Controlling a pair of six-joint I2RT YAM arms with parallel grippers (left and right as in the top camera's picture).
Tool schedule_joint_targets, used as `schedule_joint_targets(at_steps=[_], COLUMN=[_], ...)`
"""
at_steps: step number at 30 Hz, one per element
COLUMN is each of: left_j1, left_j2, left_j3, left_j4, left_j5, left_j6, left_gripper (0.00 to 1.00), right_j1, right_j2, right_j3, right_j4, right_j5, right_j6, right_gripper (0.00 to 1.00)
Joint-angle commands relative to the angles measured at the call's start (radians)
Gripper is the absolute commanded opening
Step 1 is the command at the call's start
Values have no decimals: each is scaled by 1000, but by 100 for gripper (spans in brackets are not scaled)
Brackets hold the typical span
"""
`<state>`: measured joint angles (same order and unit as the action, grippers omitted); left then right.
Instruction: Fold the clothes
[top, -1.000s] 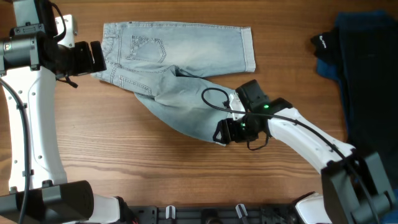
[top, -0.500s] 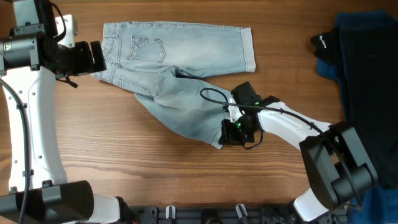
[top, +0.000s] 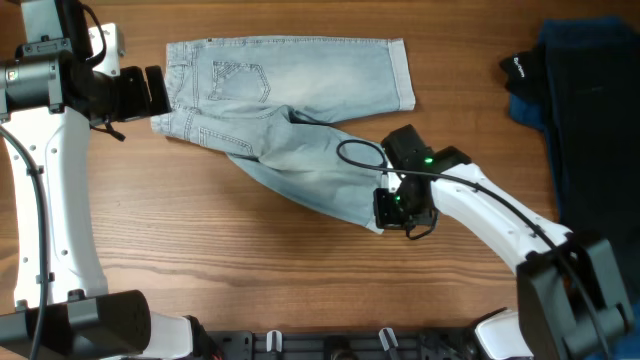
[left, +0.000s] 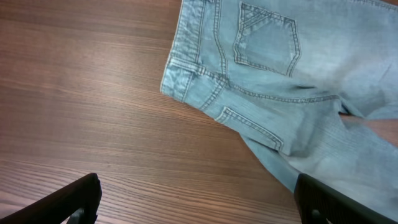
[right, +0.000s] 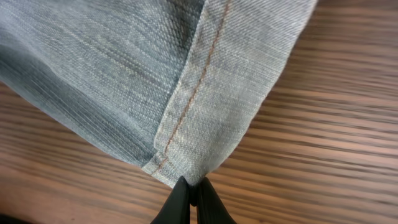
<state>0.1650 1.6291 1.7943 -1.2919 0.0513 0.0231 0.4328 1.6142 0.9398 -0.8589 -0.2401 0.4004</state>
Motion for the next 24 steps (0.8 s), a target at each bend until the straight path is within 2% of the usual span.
schedule_joint_targets(at_steps=[1,6,8,13,17,21,22,24], left_j1=[3,3,3,2,-1,-37,-51,-84], left_j2=[3,3,4,4,4,5,7,14], left_j3=[4,4,4,-21,-151,-382,-432,-523], left_j4=[11,7,5,-14,39,194,237,328], left_j5=[12,12,12,61,127,250,266,266], left_j6=[-9,-9,-9,-9,-9,44,52,51], left_gripper=[100,100,100,100,99,95,95,97], right_j1=[-50,-146,-196,-230,-230,-230,-230,-230], right_j2=[-137,-320,-369,-378,-344,-302,-293,-270], right_j3=[82,228,270,278,278,278,278,278], right_j4=[-61,-161,-173,-173,-165,-153,-154,-158], right_j5=[51,201,206,176,173,173,173,172], right_j6=[-12,-17,-38,-57,-60,-60,-60,-59], right_gripper=[4,4,5,4,4,5,16,46])
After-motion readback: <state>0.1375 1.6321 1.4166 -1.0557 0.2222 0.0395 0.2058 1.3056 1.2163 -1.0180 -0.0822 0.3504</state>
